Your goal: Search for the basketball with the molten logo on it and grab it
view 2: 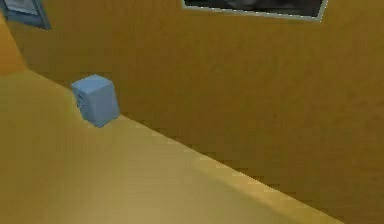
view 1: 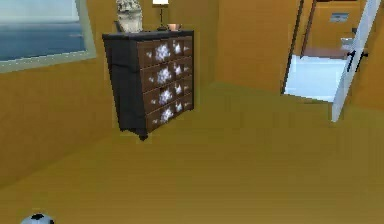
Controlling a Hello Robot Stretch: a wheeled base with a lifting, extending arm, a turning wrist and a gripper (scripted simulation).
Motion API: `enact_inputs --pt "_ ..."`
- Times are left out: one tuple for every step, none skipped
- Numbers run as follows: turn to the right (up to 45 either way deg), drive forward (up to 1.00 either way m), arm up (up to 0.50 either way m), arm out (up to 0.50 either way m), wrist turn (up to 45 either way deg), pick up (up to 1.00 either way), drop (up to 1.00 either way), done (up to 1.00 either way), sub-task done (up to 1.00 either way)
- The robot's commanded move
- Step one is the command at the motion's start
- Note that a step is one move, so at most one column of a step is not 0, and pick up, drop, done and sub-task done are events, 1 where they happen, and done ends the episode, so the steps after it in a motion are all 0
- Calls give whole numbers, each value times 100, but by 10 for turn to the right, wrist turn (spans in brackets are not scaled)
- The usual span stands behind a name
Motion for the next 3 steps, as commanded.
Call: enact_inputs --pt "-330 0 0 0 0 0 0 0 0" --pt "0 15 0 0 0 0 0 0 0" --pt "-450 0 0 0 0 0 0 0 0"
